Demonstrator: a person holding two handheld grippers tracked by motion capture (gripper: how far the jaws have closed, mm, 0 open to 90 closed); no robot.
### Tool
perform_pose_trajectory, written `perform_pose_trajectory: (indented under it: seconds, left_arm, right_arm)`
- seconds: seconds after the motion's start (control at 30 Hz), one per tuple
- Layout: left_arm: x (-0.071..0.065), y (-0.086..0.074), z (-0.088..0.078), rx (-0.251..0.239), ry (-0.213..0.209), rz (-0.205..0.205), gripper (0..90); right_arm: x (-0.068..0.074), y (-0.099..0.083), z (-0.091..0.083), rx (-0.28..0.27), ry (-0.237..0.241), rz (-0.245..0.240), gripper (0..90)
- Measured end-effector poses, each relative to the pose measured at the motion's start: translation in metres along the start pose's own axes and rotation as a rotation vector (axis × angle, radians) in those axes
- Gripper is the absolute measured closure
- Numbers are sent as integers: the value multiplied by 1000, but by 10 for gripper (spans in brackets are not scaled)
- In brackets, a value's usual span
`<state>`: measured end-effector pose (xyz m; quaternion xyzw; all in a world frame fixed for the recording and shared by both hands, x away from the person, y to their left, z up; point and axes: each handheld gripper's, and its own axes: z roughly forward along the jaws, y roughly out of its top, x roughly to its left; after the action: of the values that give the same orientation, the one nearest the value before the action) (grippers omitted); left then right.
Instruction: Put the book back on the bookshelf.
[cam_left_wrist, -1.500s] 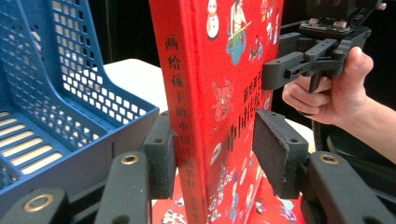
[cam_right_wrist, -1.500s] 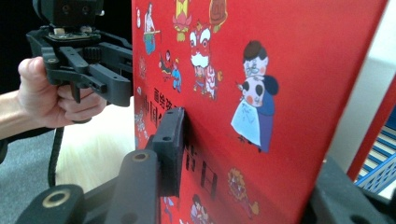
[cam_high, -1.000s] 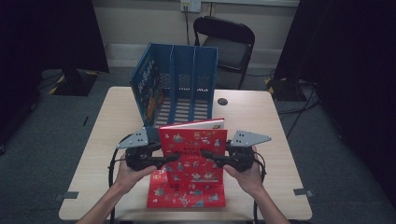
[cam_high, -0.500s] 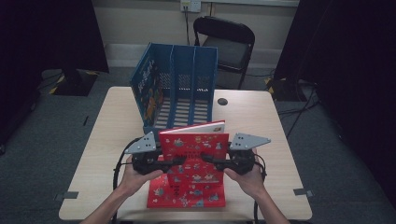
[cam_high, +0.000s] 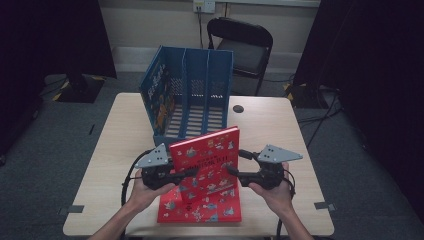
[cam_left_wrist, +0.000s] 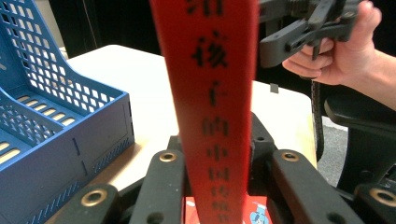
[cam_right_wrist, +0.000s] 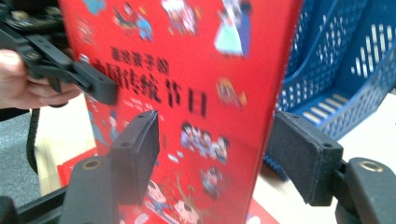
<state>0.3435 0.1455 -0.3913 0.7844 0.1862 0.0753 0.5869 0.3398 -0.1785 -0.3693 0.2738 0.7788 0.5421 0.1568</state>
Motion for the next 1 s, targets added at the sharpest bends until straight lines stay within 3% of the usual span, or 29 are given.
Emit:
perform_pose_trajectory:
  seconds: [0.23,0.43,0.5,0.63,0.8,0.87,1.0]
  left_arm:
    - [-3,1,2,20,19,11,749]
    - [3,-2,0,22,44,-28,730]
    - [5,-2,0,20,41,-38,731]
    - [0,1,1,24,31,-12,740]
    - [-6,6,3,30,32,28,758]
    - [-5,7,1,28,42,34,770]
    - [-3,11,-4,9,93,69,769]
  right_arm:
    - [-1,-13,21,62,3,25,256]
    - [-9,-10,39,76,18,22,260]
    - [-9,-9,42,75,0,17,254]
    - [-11,-5,39,61,-9,21,209]
    - [-8,-6,46,84,53,37,199]
    - [-4,-2,48,95,18,10,184]
    - [-1,7,53,82,-3,-34,214]
